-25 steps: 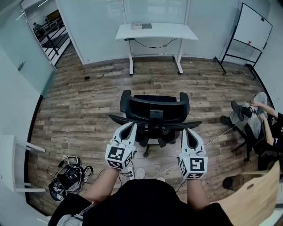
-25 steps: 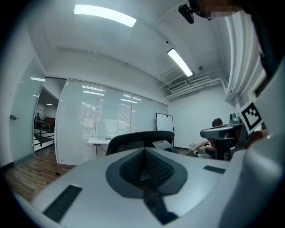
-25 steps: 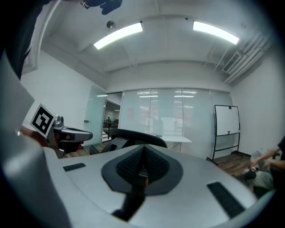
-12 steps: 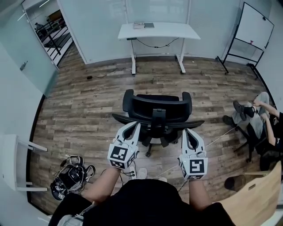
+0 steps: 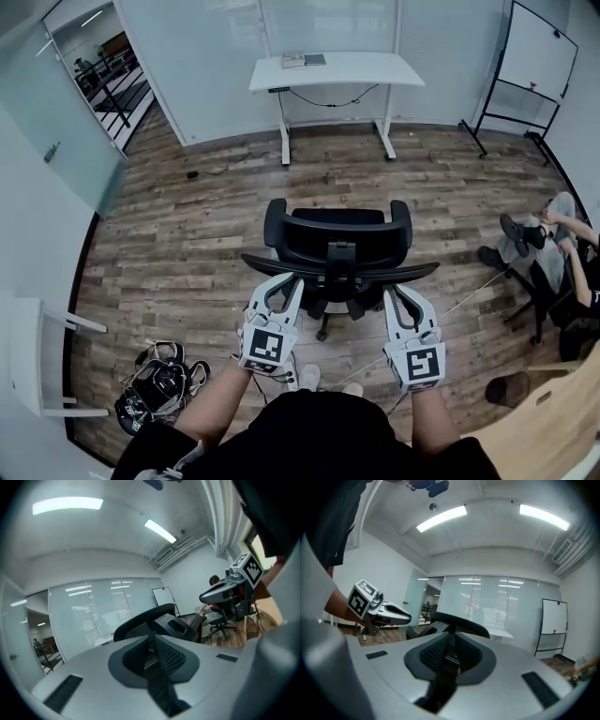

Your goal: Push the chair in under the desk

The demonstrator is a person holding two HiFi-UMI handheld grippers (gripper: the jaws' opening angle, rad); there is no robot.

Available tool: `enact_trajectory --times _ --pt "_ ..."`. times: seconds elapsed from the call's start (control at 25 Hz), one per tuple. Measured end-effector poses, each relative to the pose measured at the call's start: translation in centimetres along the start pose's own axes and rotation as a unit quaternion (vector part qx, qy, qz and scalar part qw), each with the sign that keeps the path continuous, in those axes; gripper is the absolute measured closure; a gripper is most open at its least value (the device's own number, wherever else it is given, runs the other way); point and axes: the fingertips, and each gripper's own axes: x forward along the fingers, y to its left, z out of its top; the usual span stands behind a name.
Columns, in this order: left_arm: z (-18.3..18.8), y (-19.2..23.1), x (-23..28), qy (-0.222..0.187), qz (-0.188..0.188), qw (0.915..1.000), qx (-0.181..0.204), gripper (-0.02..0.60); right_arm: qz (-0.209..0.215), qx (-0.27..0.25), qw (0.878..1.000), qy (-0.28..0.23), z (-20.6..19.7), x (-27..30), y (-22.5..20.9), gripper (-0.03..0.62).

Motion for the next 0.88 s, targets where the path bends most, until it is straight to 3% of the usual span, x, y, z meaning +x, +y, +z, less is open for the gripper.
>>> enact_trajectory --times 0.16,0.28,0.36,0.48,0.56,0.68,0.76,0.88 --pt "-0.5 0.3 0.2 0.017 0.0 0.9985 0.053 0.414 0.051 -0.035 0.998 0.024 -0.4 0.6 1.5 0.441" --pt "-1.5 -0.1 1.2 0.043 -0.038 0.9925 0.108 0.273 0.075 -0.074 0.994 0.039 -1.0 1.3 2.1 0.353" --pt "-2.7 -0.3 1.9 0.073 -0.07 0.9817 0.161 0.205 0.099 -0.11 0.987 0.059 -1.9 1.8 2.7 0.269" --pt "-4.7 0.1 2.6 0.12 -0.096 0.9539 0.258 0.178 0.126 -0.171 0.972 0.101 -4.5 2.8 3.6 0.183" --pt "-5.9 0.2 3.0 0.147 -0.107 0.937 0.298 0.17 0.137 -0.24 0.951 0.135 -7.0 3.3 3.6 0.147" --pt "-6.8 0.7 3.9 0.169 -0.097 0.9138 0.357 0.17 0.136 -0.357 0.904 0.19 -10.8 4.3 2.7 0.131" --pt "-7.6 0.8 4.9 0.184 -0.091 0.8933 0.4 0.17 0.134 -0.403 0.878 0.222 -12.5 5.1 2.0 0.124" --pt "-9.1 0.0 6.4 0.196 -0.109 0.8653 0.448 0.17 0.132 -0.44 0.847 0.266 -14.1 6.4 1.1 0.121"
